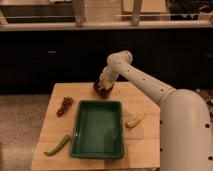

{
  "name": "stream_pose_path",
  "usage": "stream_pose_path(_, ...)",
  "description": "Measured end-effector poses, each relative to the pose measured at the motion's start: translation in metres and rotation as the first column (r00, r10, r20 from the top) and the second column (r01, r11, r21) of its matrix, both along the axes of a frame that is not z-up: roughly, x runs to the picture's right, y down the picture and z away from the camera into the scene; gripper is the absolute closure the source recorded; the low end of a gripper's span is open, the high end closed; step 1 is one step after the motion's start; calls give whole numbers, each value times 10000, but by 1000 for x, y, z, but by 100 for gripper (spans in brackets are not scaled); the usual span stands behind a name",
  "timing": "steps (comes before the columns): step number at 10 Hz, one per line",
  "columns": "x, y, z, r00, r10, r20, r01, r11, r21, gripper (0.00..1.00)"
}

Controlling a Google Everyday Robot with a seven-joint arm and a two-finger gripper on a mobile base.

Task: Wipe purple bowl with eraser

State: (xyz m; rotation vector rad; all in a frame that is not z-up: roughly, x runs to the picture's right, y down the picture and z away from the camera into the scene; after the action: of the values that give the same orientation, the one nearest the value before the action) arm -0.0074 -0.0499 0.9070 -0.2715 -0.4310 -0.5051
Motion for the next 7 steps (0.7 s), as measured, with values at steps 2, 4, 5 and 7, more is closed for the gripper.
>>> stream_pose_path(2,-5,0,1,9997,-108,196,109,9999,-39,100)
stream_pose_path(4,-13,1,3,9988,-218,429,222,9997,-67,100)
stream_pose_path(5,-20,0,4,9977,-286,616,291,9996,-69,100)
stream_pose_path(7,-25,0,4,9955,-317,889,328,9994,-116,100)
